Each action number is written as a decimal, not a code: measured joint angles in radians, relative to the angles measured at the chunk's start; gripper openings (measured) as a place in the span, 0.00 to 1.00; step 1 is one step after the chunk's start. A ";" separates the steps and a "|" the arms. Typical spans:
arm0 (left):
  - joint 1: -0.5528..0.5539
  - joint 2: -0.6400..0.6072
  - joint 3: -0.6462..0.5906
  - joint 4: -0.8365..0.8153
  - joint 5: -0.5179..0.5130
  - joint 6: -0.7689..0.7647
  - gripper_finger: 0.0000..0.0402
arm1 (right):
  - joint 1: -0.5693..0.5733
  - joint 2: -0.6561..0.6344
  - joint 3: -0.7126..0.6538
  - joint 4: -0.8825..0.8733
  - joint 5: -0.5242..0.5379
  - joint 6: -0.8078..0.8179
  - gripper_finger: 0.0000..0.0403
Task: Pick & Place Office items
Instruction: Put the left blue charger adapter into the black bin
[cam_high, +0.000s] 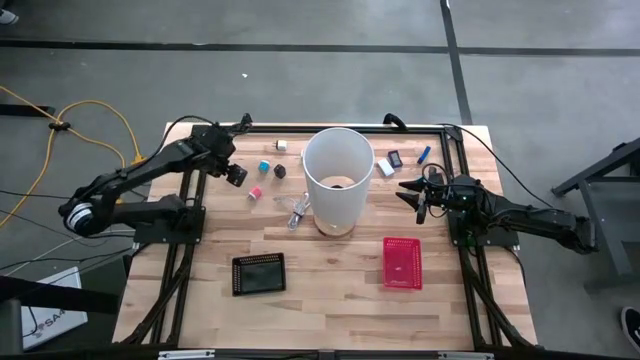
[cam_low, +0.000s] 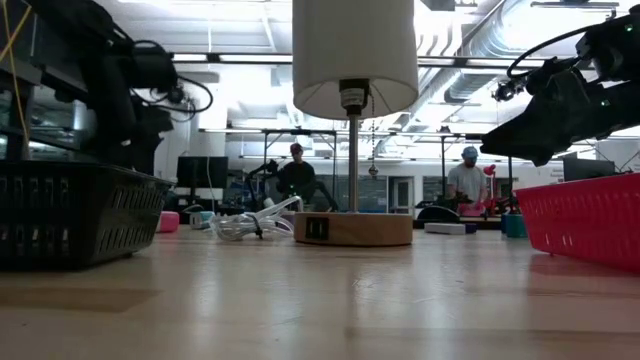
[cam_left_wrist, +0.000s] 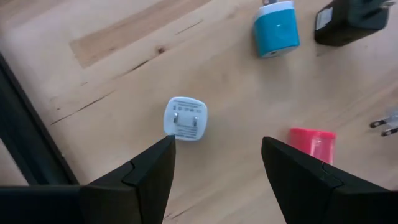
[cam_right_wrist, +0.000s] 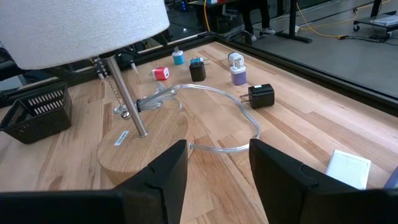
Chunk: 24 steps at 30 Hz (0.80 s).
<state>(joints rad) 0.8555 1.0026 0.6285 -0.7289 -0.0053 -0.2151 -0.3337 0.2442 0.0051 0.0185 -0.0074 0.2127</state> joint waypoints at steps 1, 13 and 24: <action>0.016 0.009 0.000 0.003 0.010 0.009 0.57 | 0.000 0.000 0.000 0.000 0.000 0.000 0.40; 0.122 0.074 0.000 0.028 0.034 0.161 0.57 | 0.000 0.000 0.000 0.000 0.000 0.000 0.40; 0.122 0.217 0.000 0.086 0.061 0.182 0.57 | 0.000 0.000 0.000 0.000 0.000 0.000 0.40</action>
<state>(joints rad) 0.9771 1.2191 0.6281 -0.6427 0.0559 -0.0328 -0.3336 0.2443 0.0055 0.0185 -0.0074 0.2127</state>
